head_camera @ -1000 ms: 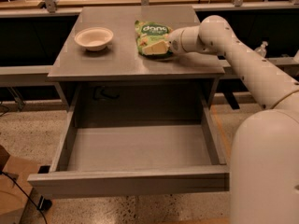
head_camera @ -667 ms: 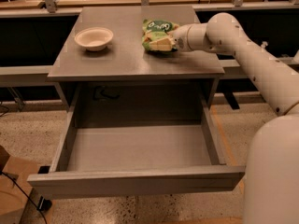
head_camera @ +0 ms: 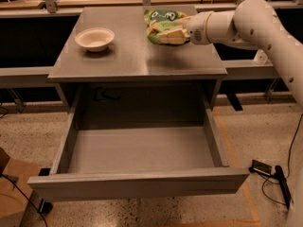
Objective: Place green rice chip bag into top drawer
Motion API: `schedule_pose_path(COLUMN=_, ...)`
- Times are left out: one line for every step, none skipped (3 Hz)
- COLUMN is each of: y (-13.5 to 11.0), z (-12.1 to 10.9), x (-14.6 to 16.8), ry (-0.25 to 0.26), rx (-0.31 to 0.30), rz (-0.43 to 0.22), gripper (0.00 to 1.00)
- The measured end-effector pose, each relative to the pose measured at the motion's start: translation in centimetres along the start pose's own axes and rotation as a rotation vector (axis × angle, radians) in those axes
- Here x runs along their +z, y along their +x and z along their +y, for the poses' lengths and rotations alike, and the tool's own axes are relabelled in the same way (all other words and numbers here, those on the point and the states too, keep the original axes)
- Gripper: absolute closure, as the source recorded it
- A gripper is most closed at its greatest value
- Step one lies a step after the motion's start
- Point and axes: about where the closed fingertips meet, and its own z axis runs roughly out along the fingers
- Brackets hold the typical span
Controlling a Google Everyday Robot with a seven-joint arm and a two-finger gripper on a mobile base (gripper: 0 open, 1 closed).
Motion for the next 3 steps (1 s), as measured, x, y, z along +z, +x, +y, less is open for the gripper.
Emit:
schedule_pose_path(y=-2.7, z=3.8, x=-5.8, ry=-0.118, rx=-0.057, rz=-0.014, gripper=1.0)
schedule_pose_path(y=-1.4, z=5.9, x=-6.1, ry=-0.202, rx=-0.057, rz=0.028, gripper=1.0)
schedule_pose_path(y=-1.4, z=5.9, x=-6.0, ry=-0.202, rx=-0.057, rz=0.029, gripper=1.0)
